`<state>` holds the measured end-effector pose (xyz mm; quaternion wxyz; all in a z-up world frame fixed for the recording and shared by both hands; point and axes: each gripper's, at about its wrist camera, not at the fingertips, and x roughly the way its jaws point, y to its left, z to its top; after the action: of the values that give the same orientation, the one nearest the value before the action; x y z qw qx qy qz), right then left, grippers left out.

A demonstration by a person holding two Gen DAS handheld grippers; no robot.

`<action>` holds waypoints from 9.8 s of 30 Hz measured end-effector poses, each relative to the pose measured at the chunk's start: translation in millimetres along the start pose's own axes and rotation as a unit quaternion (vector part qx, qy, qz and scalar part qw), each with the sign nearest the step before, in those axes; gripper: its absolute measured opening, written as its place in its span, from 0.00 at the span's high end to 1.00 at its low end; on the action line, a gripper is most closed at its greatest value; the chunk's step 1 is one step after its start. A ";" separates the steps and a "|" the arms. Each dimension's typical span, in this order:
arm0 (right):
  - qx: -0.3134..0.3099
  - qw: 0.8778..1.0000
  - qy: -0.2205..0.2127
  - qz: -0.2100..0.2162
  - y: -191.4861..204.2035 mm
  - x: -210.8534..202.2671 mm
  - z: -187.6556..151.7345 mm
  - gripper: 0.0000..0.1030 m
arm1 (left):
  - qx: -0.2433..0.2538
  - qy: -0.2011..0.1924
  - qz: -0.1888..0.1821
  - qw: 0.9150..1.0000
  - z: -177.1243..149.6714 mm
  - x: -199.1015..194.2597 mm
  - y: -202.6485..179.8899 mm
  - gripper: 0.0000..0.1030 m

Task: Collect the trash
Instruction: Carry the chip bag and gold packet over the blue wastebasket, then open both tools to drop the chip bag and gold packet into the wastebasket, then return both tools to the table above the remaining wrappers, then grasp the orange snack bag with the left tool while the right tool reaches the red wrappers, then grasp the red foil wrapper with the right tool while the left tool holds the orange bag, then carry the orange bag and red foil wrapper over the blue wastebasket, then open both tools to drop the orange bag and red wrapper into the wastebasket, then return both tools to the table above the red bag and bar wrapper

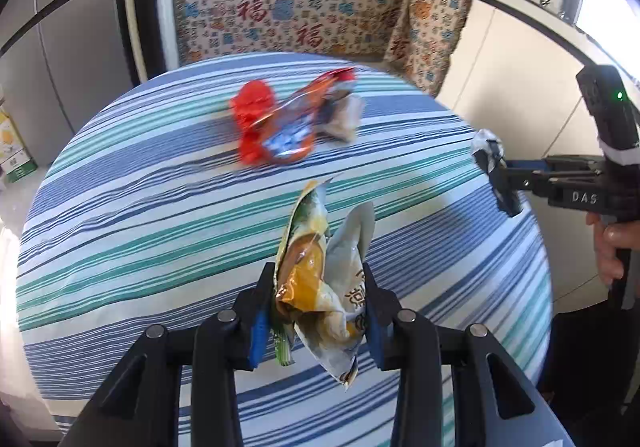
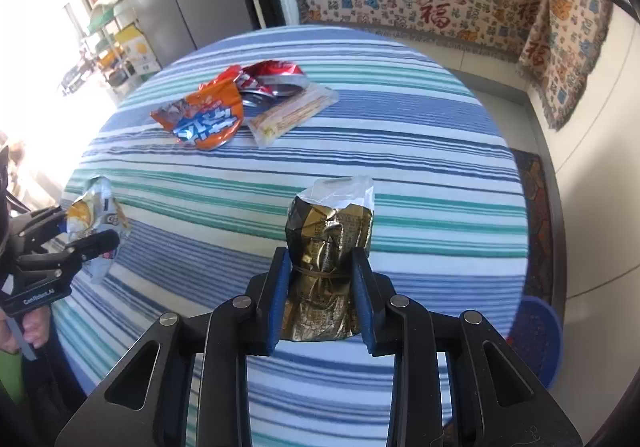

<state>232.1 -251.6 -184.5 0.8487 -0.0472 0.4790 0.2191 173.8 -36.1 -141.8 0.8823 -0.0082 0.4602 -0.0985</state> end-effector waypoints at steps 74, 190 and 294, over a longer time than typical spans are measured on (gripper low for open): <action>0.249 0.953 -0.080 -0.155 -296.9 -102.9 -140.5 0.31 | 0.164 0.046 -0.165 0.972 48.1 134.0 -324.1 0.41; 0.096 0.987 -0.106 0.072 43.5 54.7 87.2 0.77 | 0.003 -0.079 0.094 0.992 1.9 -15.6 93.6 0.84; 0.264 0.943 -0.100 -0.177 -306.0 -116.5 -166.4 0.24 | 0.162 0.061 -0.185 0.967 61.6 165.4 -345.2 0.52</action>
<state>176.0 -613.1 -216.4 0.8992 0.1167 0.4166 -0.0656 258.6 -409.3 -203.9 0.8086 0.0560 0.4816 -0.3332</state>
